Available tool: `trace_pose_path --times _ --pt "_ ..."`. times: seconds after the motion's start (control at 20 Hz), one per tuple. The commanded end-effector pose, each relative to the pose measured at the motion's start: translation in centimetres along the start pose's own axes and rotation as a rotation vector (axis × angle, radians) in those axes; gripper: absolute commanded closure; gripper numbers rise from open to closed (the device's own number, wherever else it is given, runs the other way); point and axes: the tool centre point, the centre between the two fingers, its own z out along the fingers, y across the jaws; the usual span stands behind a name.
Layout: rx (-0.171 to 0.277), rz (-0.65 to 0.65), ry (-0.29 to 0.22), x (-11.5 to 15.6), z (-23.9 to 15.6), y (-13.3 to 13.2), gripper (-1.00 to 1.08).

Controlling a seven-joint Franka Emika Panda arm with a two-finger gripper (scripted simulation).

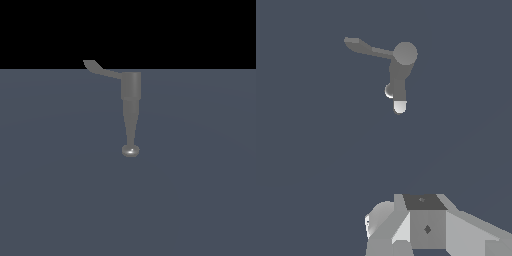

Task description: Turn on the faucet by rotating a designated handle.

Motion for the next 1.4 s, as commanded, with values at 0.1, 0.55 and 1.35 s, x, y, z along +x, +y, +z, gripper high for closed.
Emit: trace_pose_path --times 0.1,0.55,1.35 --pt "0.004 0.063 -0.001 1.2 0.3 -0.2 1.08" --pt "0.016 0.256 -0.006 4.7 1.4 -0.9 1.08" --pt "0.031 0.638 -0.022 11.5 4.7 -2.4 1.08"
